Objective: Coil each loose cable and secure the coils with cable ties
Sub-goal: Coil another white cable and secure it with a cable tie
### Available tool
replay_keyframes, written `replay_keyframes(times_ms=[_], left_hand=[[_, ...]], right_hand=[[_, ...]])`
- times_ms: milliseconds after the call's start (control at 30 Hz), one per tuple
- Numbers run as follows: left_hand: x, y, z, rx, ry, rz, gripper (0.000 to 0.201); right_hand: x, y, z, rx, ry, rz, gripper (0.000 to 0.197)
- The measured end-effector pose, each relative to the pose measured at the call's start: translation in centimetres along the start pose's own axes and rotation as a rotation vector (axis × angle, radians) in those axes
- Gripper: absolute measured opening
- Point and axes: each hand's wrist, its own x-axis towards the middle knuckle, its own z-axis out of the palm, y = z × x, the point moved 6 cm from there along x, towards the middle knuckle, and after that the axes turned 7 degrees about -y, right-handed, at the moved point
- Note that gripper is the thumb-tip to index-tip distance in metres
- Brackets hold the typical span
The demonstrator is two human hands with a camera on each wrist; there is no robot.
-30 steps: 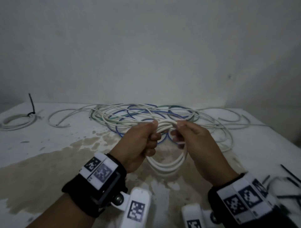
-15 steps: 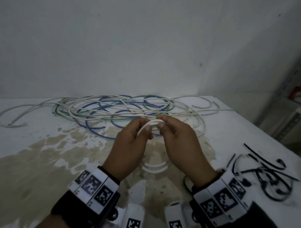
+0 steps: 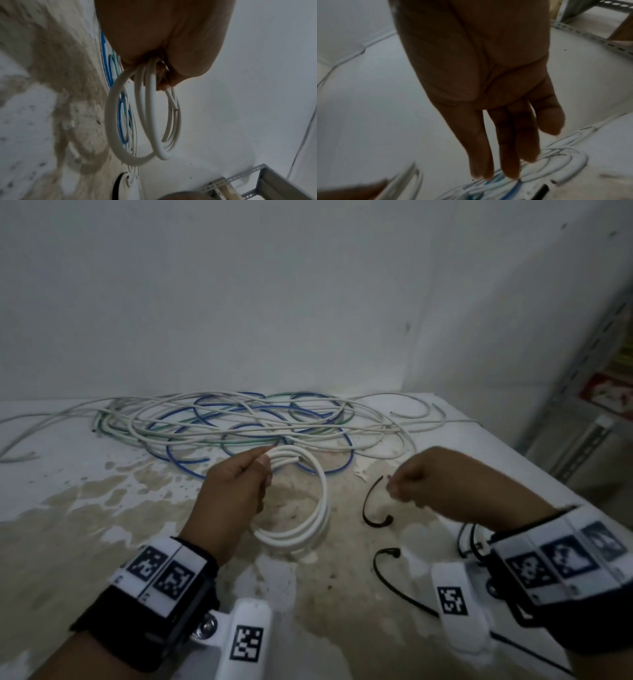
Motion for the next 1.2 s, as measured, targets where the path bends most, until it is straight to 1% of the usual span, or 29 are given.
replay_keyframes(times_ms=[33,100,167,233,333,433,500,533,567,600,633,733,800,833,900,967,1033,1100,1133,1167,1200], left_hand=[[-0.1,0.0,0.1,-0.042,-0.018,-0.021,0.032],[-0.2,-0.1,0.4,-0.122,-0.05,-0.066,0.029],[-0.5,-0.2,0.8,-0.181,-0.07,-0.105,0.027],[-0.6,-0.2,1.1,-0.222,-0.079,-0.123,0.028],[-0.8,-0.1,1.1,-0.254,-0.074,-0.124,0.029],[-0.8,0.2,0.8,-0.273,-0.041,-0.104,0.028],[-0.8,0.3,0.4,-0.288,-0.007,-0.087,0.027],[-0.7,0.4,0.1,-0.287,0.018,-0.076,0.026],[-0.6,0.5,-0.2,-0.278,0.047,-0.063,0.024],[-0.5,0.6,-0.6,-0.263,0.079,-0.047,0.023],[-0.4,0.6,-1.0,-0.248,0.109,-0.031,0.023],[0.1,0.6,-2.2,-0.217,0.177,0.0,0.029],[0.4,0.5,-2.8,-0.226,0.199,0.007,0.031],[0.4,0.5,-3.1,-0.24,0.208,0.008,0.03],[0.5,0.5,-3.6,-0.293,0.229,-0.001,0.028],[0.5,0.6,-4.1,-0.387,0.248,-0.008,0.027],[0.6,0.7,-4.7,-0.44,0.278,0.003,0.029],[0.6,0.9,-5.3,-0.409,0.312,0.025,0.028],[0.7,1.0,-5.5,-0.389,0.326,0.033,0.027],[0.7,1.0,-5.7,-0.369,0.34,0.038,0.026],[0.7,1.0,-5.9,-0.351,0.351,0.043,0.026]], right_hand=[[0.0,0.1,1.0,-0.099,-0.068,0.013,0.008],[0.2,0.2,3.1,-0.238,-0.215,0.024,0.021],[0.2,0.1,4.6,-0.298,-0.326,0.016,0.03],[0.5,-0.2,5.5,-0.34,-0.375,-0.001,0.033],[1.1,-0.6,6.3,-0.413,-0.407,-0.029,0.028],[1.7,-1.0,6.7,-0.484,-0.451,-0.045,0.02],[1.8,-1.3,6.4,-0.543,-0.447,-0.043,0.021],[1.8,-1.5,6.0,-0.562,-0.421,-0.043,0.022],[1.9,-1.8,5.3,-0.545,-0.362,-0.059,0.019],[2.1,-2.1,4.4,-0.476,-0.287,-0.074,0.013],[2.2,-2.5,3.4,-0.353,-0.206,-0.089,0.009],[2.5,-3.7,1.1,0.098,0.0,-0.146,0.008],[2.6,-4.8,0.5,0.312,0.08,-0.183,0.006],[2.7,-5.5,0.4,0.372,0.11,-0.203,0.008],[3.2,-6.5,0.7,0.432,0.15,-0.227,0.017],[4.0,-7.4,1.4,0.436,0.185,-0.246,0.023],[4.8,-8.3,2.1,0.428,0.245,-0.27,0.022],[5.4,-9.5,2.5,0.483,0.298,-0.291,0.015],[5.7,-10.2,2.8,0.506,0.312,-0.305,0.015],[5.9,-10.9,3.0,0.514,0.32,-0.321,0.021],[6.1,-11.6,3.4,0.507,0.315,-0.334,0.031]])
